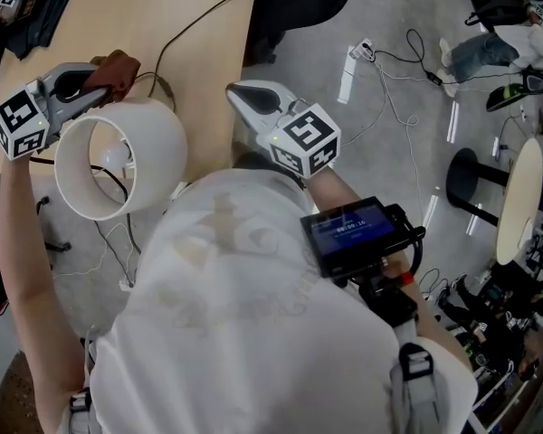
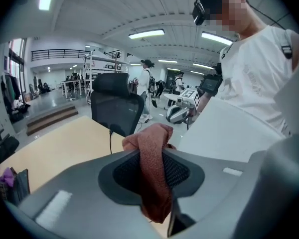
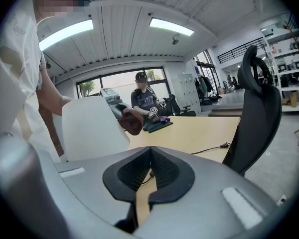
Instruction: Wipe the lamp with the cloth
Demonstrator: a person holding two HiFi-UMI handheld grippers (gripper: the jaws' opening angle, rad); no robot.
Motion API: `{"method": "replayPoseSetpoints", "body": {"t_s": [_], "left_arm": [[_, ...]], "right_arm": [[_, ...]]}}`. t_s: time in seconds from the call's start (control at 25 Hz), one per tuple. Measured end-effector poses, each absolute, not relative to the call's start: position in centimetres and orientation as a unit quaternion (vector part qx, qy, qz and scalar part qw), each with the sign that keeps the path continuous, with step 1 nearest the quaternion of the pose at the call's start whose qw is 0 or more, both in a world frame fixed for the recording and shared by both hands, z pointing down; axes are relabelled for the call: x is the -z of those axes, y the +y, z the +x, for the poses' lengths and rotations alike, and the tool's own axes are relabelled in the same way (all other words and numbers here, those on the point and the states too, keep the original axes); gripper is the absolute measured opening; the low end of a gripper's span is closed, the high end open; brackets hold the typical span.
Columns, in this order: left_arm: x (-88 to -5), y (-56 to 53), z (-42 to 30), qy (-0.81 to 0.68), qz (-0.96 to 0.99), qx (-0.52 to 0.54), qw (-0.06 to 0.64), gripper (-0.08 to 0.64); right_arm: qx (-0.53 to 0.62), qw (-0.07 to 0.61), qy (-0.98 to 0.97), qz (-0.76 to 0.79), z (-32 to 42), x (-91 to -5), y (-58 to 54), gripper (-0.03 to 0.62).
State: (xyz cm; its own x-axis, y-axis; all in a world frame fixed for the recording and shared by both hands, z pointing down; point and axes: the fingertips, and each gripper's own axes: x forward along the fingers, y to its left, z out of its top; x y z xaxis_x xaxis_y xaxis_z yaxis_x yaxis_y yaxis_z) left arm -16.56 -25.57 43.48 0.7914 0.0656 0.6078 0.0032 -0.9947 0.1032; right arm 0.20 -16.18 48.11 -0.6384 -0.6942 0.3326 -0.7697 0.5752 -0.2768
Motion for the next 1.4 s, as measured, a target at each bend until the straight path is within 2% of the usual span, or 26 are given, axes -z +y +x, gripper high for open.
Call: {"method": "replayPoseSetpoints", "body": {"t_s": [0.32,0.48,0.76,0.96,1.12,1.28,1.4], "left_arm": [[-34.0,-21.9,-15.3,0.105,0.961,-0.255,0.034,0.106],[-31.6,-20.7,-13.9,0.135,0.957,-0.257,-0.005,0.106],[-36.9,-21.2,-12.9,0.157,0.933,-0.322,0.034,0.106],[-41.7,-22.0,-12.8,0.197,0.895,-0.385,0.105,0.104],[-46.4,-22.9,-12.3,0.198,0.871,-0.431,0.131,0.106],[-49.7,-23.1,-11.6,0.186,0.867,-0.436,0.152,0.106],[-48.5,-23.2,-11.9,0.177,0.878,-0.417,0.154,0.106]], "right_arm": [[-0.199,0.095,-0.886,0.408,0.4,-48.9,-15.9,0.012],[-0.201,0.086,-0.884,0.413,1.0,-49.1,-15.9,0.012],[-0.219,0.073,-0.875,0.427,2.2,-50.2,-15.3,0.012],[-0.244,0.052,-0.865,0.435,2.7,-50.8,-15.8,0.012],[-0.254,0.046,-0.859,0.442,3.3,-51.5,-15.6,0.012],[-0.262,0.044,-0.852,0.452,4.3,-52.1,-15.2,0.012],[-0.263,0.041,-0.851,0.453,4.3,-52.1,-15.0,0.012]]}}
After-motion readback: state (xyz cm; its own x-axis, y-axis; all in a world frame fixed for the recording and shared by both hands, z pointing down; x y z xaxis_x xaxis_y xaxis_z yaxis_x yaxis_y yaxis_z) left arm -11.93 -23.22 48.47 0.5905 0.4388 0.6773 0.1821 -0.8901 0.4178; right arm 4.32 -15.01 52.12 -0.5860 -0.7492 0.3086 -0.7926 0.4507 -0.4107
